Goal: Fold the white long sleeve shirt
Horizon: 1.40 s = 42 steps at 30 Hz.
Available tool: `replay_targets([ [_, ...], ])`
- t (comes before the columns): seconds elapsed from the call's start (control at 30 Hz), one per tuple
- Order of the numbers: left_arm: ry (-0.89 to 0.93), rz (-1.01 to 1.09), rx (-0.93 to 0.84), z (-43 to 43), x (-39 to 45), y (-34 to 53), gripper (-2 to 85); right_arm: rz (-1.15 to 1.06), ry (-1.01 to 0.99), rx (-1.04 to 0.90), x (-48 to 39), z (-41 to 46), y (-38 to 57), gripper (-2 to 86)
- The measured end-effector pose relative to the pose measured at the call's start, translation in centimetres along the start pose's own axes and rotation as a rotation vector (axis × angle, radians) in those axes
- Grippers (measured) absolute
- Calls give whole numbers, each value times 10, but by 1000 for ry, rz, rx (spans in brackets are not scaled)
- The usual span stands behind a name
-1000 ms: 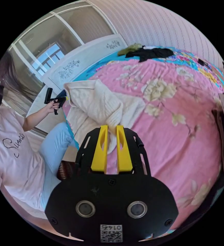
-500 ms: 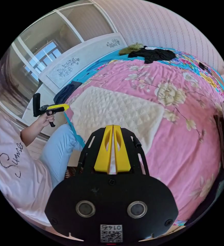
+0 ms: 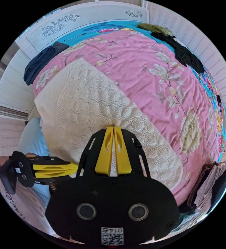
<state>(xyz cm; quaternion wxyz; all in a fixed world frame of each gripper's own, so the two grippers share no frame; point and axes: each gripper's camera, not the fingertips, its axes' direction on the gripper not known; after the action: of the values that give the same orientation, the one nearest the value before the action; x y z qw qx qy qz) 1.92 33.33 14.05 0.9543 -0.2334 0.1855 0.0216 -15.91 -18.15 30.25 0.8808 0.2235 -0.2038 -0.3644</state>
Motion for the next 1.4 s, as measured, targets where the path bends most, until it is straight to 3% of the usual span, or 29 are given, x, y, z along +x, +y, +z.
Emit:
replay_targets([
  [0.13, 48, 33, 35, -13, 27, -6, -10, 5, 19, 113, 0, -46, 5, -5],
  [0.17, 73, 40, -50, 6, 36, -5, -10, 34, 33, 101, 3, -37, 2, -5],
  [0.23, 55, 17, 40, 6, 45, 1, -10, 40, 24, 20, 5, -4, -5, -5],
  [0.4, 20, 71, 29, 1, 69, -14, -10, 95, 29, 145, 7, -25, 26, -8],
  [0.57, 17, 129, 23, -1, 88, -30, -10, 250, -147, 626, 11, -105, 199, 0],
  [0.63, 25, 130, 17, -1, 92, -36, -10, 355, -139, 675, 14, -109, 265, 8],
  [0.7, 38, 129, 4, -6, 95, -45, -10, 492, -105, 663, 16, -107, 323, 22],
  [0.77, 64, 96, 111, -27, 96, -57, -10, 625, -119, 674, 19, -99, 383, 67],
  [0.9, 66, 123, 158, -47, 103, -91, -9, 745, -244, 604, 34, -77, 417, 118],
  [1.13, 75, 157, 271, -50, 116, -198, 3, 637, -282, 487, 43, -49, 404, 84],
  [1.4, 58, 230, 63, 32, 143, -320, 87, 552, -153, 426, 27, -53, 394, 59],
])
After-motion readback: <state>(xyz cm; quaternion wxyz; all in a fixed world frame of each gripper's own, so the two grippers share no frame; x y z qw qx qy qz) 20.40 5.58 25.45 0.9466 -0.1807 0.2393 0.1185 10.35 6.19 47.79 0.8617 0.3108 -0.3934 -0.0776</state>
